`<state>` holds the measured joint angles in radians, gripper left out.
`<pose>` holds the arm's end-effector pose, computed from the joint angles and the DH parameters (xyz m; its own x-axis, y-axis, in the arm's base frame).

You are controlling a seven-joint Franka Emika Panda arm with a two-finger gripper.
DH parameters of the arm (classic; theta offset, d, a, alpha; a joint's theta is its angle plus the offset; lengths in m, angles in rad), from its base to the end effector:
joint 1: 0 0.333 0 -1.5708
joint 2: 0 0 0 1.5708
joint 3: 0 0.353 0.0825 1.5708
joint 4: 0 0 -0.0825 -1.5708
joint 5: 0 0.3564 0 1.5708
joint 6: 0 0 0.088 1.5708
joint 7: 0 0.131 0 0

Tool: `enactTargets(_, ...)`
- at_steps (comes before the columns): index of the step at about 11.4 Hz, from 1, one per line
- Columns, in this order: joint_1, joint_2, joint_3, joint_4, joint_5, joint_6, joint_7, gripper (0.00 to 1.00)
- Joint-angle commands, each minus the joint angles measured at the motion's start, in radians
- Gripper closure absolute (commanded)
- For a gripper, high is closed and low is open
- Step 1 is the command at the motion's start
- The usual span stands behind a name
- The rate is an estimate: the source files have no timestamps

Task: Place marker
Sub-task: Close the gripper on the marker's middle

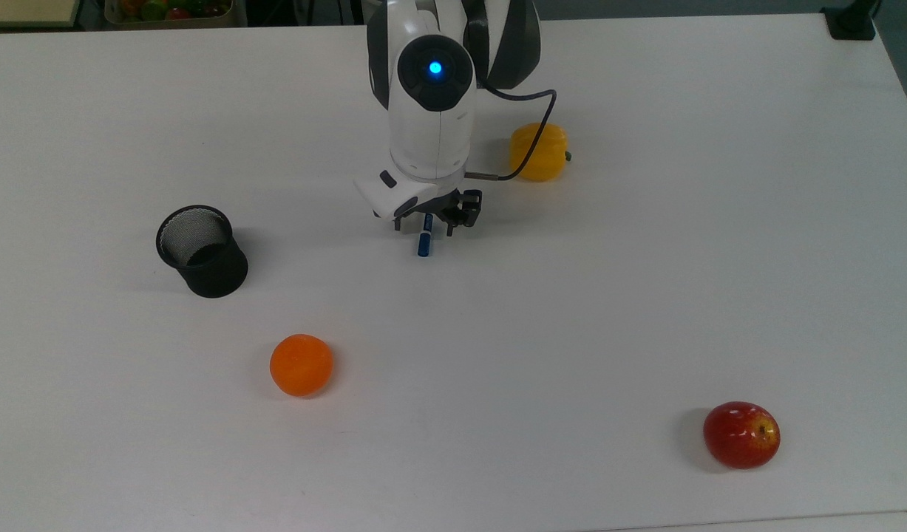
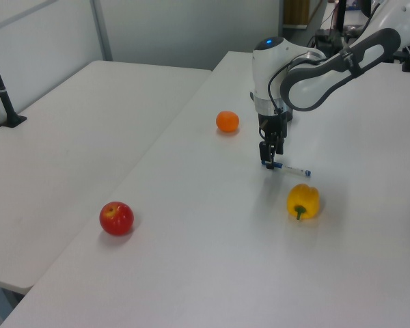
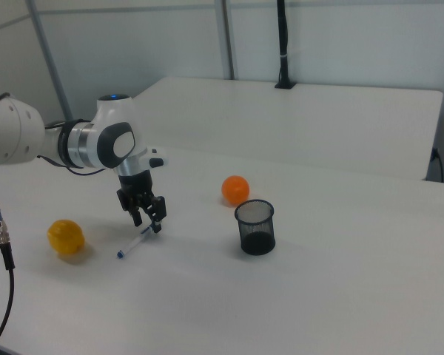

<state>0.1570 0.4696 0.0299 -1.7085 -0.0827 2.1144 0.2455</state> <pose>0.6427 0.1137 0.3387 0.9986 -0.0180 -0.0492 -0.0147 -0.9976 0.0684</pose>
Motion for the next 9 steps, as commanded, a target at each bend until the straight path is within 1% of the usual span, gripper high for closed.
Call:
enactTargets(1, 0.007, -0.003, -0.001, -0.023, -0.005, 0.030, 0.050, 0.44)
enactTargets(4, 0.010, 0.009, -0.001, -0.023, -0.005, 0.045, 0.070, 0.55)
enactTargets(6, 0.010, 0.011, -0.001, -0.023, -0.005, 0.045, 0.069, 0.63)
enactTargets(7, 0.010, 0.011, -0.001, -0.023, -0.005, 0.045, 0.069, 0.69)
enactTargets(9, 0.010, 0.011, -0.001, -0.023, -0.005, 0.045, 0.069, 0.74)
